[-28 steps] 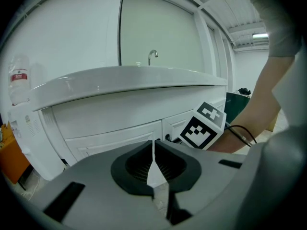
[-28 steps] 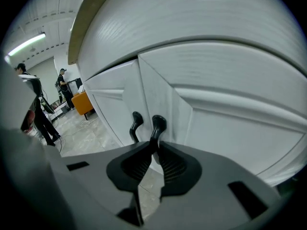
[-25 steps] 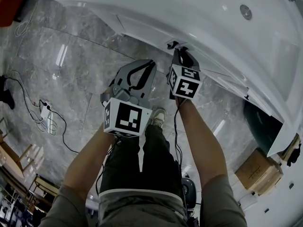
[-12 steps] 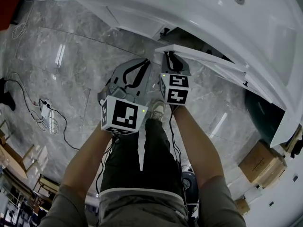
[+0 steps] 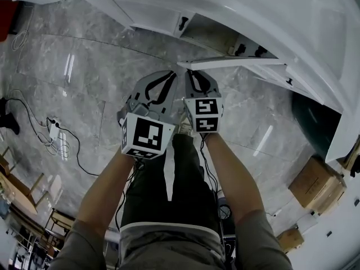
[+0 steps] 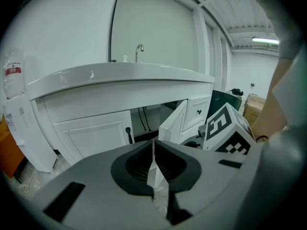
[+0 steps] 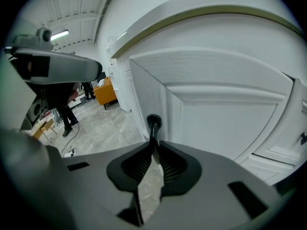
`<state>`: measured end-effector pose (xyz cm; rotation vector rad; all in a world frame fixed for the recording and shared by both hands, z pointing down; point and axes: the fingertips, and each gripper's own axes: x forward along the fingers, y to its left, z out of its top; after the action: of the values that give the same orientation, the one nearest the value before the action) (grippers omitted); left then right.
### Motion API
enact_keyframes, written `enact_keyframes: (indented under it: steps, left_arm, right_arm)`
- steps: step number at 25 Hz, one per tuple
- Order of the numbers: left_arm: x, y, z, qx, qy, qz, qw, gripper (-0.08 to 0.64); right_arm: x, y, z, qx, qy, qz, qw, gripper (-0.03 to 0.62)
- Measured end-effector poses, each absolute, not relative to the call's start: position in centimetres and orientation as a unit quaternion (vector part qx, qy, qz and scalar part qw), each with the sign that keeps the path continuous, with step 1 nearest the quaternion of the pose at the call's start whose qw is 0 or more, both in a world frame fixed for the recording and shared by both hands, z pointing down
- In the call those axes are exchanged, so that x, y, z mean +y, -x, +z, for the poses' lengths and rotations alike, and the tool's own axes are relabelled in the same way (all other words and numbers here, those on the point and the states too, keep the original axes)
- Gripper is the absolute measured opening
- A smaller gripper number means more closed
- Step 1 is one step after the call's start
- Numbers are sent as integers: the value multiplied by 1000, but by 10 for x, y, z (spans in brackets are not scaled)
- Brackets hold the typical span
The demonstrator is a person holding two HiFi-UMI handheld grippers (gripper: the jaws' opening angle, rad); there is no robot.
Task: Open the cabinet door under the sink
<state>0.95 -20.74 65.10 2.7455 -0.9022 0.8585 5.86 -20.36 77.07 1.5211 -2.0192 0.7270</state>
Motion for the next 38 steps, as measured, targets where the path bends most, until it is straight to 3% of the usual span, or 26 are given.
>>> enact_keyframes:
  steps: [19,29,38]
  left_arm:
    - [-129,-65,663,-213,-921,321,62,28]
    - [-79,-147,661,-111,-938,327,36,28]
    - [-60,-178,656,-73,-935,345,20,28]
  right_arm:
    - [-57,-119,775,-793,-500,206,282,57]
    - [-4,-202,779,-755,-543,219,295,54]
    - [11,-214,782,-726,-573,213,315,61]
